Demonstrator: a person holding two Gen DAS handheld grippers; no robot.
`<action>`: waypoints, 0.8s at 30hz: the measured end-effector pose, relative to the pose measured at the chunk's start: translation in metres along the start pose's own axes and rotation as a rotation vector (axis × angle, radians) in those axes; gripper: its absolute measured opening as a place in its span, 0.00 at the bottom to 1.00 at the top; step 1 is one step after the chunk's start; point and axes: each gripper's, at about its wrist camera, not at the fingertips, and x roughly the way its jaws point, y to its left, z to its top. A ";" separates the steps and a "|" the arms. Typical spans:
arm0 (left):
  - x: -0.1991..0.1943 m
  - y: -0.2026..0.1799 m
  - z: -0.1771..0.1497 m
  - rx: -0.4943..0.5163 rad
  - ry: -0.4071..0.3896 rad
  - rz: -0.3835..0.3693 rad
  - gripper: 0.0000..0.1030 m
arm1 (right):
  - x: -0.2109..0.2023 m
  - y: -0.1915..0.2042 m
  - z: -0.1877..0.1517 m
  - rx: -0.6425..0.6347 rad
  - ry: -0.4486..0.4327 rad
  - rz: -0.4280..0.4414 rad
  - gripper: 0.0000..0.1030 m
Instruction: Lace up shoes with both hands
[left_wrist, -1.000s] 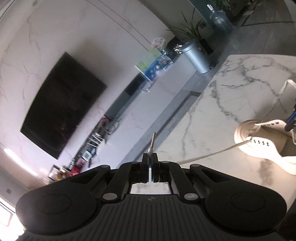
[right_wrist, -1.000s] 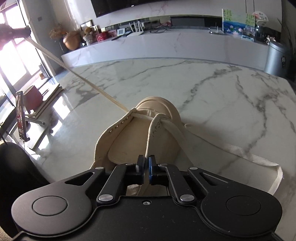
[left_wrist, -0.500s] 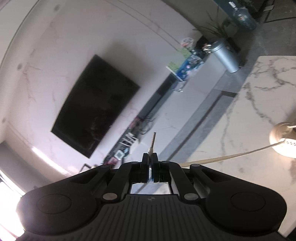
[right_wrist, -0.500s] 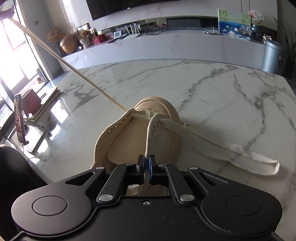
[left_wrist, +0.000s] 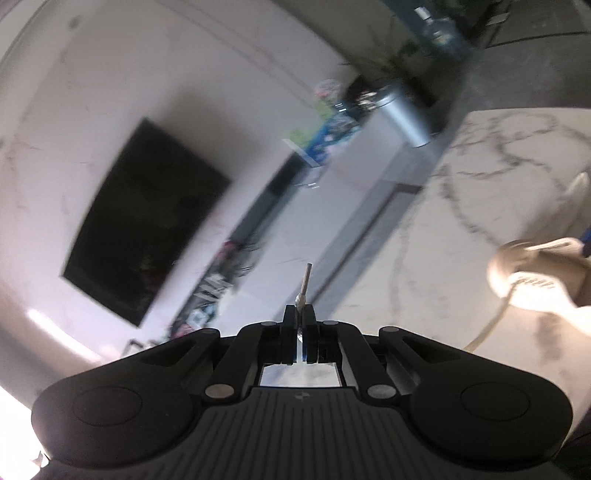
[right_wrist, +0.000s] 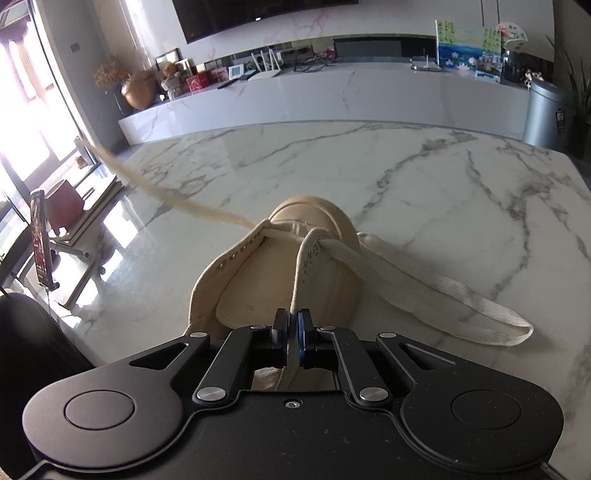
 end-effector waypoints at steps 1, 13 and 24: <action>0.004 -0.008 0.001 0.004 -0.007 -0.033 0.02 | -0.002 0.001 0.001 -0.010 -0.005 0.000 0.09; 0.063 -0.101 0.018 0.063 -0.033 -0.422 0.03 | 0.005 0.007 0.029 -0.090 0.007 -0.007 0.11; 0.111 -0.142 0.024 0.136 0.030 -0.622 0.03 | 0.026 -0.004 0.038 -0.092 0.045 0.022 0.11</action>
